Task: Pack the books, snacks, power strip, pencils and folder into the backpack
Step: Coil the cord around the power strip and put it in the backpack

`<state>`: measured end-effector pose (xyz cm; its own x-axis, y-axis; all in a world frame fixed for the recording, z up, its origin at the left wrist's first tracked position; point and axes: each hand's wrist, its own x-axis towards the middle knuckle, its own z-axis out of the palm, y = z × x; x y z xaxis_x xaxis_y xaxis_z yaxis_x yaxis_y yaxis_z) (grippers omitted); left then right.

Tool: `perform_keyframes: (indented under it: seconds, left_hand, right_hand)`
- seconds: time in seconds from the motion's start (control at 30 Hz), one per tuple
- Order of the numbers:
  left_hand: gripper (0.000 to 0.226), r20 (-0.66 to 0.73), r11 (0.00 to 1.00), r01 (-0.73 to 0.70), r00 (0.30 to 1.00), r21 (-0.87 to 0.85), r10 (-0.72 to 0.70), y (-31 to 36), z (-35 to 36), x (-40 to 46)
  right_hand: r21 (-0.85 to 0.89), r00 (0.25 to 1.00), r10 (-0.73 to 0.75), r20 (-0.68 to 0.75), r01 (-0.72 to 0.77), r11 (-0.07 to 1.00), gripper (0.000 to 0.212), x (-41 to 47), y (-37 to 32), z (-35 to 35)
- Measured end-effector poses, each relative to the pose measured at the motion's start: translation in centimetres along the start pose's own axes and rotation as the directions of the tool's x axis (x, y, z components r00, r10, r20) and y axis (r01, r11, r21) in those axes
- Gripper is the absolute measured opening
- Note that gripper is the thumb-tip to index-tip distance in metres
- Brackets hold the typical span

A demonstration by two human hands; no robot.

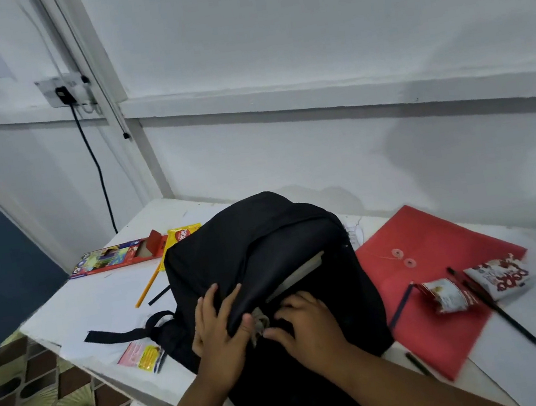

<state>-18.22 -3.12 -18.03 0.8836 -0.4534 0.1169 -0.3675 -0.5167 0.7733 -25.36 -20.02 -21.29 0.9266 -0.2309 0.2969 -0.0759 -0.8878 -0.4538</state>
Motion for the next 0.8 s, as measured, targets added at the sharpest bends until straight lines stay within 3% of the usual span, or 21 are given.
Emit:
perform_keyframes:
  seconds: [0.13, 0.27, 0.4, 0.57, 0.63, 0.7, 0.8]
  left_hand:
    - [0.065, -0.01, 0.996, 0.049, 0.999, -0.072, -0.05, 0.3, -0.7, 0.4]
    - [0.042, 0.035, 0.993, 0.071, 0.997, -0.092, -0.068, 0.8, -1.2, 0.1]
    - [0.031, 0.056, 0.987, 0.115, 0.992, -0.11, -0.11, 1.0, -2.0, 0.2]
    - [0.059, 0.051, 0.972, 0.097, 0.995, -0.216, -0.088, -0.1, -2.4, 0.3]
    - [0.039, 0.03, 0.97, 0.053, 0.998, -0.235, -0.047, 0.6, -2.4, -0.1]
    - [0.031, 0.025, 0.978, 0.015, 1.0, -0.207, -0.01, 1.0, -2.3, -0.4]
    - [0.049, 0.097, 1.0, 0.026, 0.995, -0.01, -0.025, 0.5, -1.8, -0.7]
  right_hand:
    - [-0.023, 0.998, 0.06, 0.003, -0.06, 0.998, 0.06, 0.5, -0.4, 0.0]
    - [-0.051, 0.994, 0.077, -0.08, -0.081, 0.995, 0.045, 0.3, -0.3, 0.9]
    - [-0.06, 0.988, 0.105, -0.114, -0.113, 0.992, 0.045, 0.6, -0.5, 1.5]
    - [-0.102, 0.981, 0.163, -0.106, -0.174, 0.98, 0.037, 1.2, -0.8, 1.8]
    - [-0.099, 0.976, 0.201, -0.082, -0.209, 0.973, 0.032, 1.3, -1.0, 1.7]
    - [-0.105, 0.975, 0.219, -0.05, -0.223, 0.969, 0.026, 1.4, -1.3, 1.5]
    - [-0.079, 0.974, 0.225, -0.014, -0.225, 0.971, 0.02, 1.4, -1.4, 1.0]
